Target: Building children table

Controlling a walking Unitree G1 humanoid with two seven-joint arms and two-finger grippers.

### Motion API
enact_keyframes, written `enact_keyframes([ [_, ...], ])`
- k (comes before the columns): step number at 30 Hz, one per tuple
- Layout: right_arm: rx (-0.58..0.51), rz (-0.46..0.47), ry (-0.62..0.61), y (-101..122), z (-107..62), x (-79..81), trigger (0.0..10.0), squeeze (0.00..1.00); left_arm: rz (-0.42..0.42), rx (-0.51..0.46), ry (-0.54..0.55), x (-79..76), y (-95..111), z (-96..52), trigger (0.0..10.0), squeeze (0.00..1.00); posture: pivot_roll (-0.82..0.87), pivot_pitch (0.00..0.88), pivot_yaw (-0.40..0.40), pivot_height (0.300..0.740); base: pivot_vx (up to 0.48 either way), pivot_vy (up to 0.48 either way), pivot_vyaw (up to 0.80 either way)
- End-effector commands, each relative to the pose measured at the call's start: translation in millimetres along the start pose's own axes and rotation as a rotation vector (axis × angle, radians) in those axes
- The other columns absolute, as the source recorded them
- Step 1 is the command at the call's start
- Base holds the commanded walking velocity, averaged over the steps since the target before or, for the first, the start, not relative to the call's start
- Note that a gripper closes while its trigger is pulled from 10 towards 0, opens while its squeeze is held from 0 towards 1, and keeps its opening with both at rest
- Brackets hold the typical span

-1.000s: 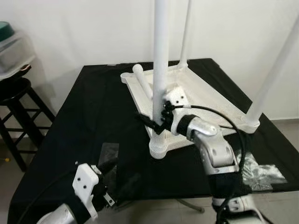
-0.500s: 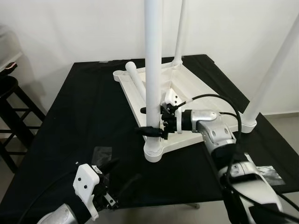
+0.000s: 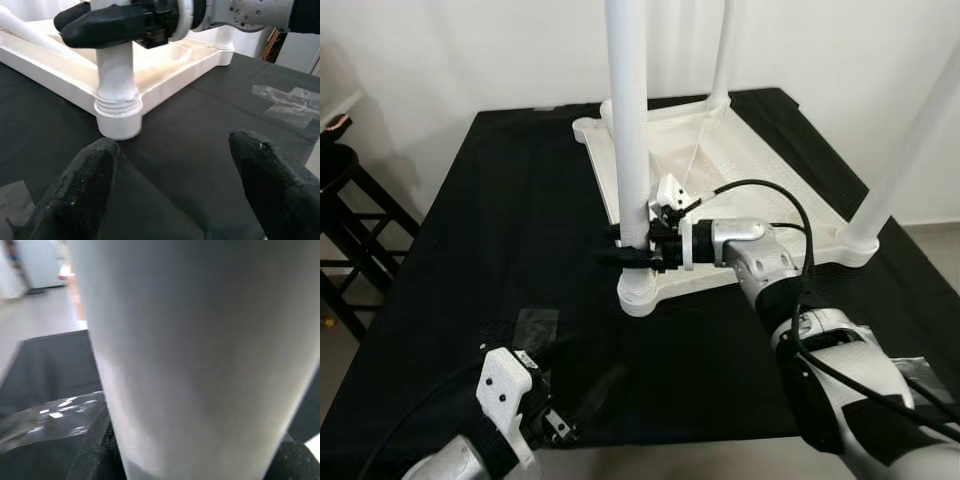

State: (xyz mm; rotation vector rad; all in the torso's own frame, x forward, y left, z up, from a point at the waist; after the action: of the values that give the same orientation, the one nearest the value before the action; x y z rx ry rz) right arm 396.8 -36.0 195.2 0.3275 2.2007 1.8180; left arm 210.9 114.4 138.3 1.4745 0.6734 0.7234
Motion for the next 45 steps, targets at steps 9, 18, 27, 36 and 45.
enact_keyframes([
  [9,-0.047,0.242,-0.75,-42,-21.9,21.1,0.0,0.0,-0.006,0.008,0.007,-7.8,5,-8.5,10.0,0.0,-0.01,0.205,0.015,0.74,0.0,0.0,0.0],
  [18,-0.073,0.18,-0.678,-22,-4.7,12.4,10.0,0.0,-0.012,0.004,0.006,-6.6,3,-4.6,10.0,0.0,-0.01,0.173,-0.002,0.74,0.0,0.0,0.0],
  [27,-0.194,0.015,-0.205,41,10.9,35.3,10.0,1.0,-0.004,0.003,0.022,-2.5,1,0.7,10.0,0.0,-0.01,0.141,-0.009,0.74,0.0,0.0,0.0],
  [36,-0.083,-0.081,0.159,31,9.8,44.7,10.0,0.0,-0.003,0.004,0.021,-1.0,-1,4.2,10.0,0.0,0.0,0.122,-0.01,0.74,0.0,0.0,0.0],
  [45,0.007,0.037,0.215,11,10.9,29.6,0.0,0.0,0.002,0.002,0.025,0.7,-3,6.3,10.0,0.0,0.01,0.111,-0.01,0.74,0.0,0.0,0.0],
])
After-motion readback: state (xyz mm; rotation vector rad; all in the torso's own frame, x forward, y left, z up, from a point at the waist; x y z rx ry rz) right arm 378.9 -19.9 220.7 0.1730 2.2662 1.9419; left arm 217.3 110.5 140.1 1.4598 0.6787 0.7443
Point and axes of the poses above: a point about 5 cm out from each wrist's last joint towards the gripper, its own z axis pointing out of the wrist towards the gripper, its own y axis along the axis of the wrist's last joint, x = y × z, the point moved 5 cm from there along z, pointing out of the wrist towards the gripper, and after that the axes turned 5 degrees about z, right-handed, at the moved point
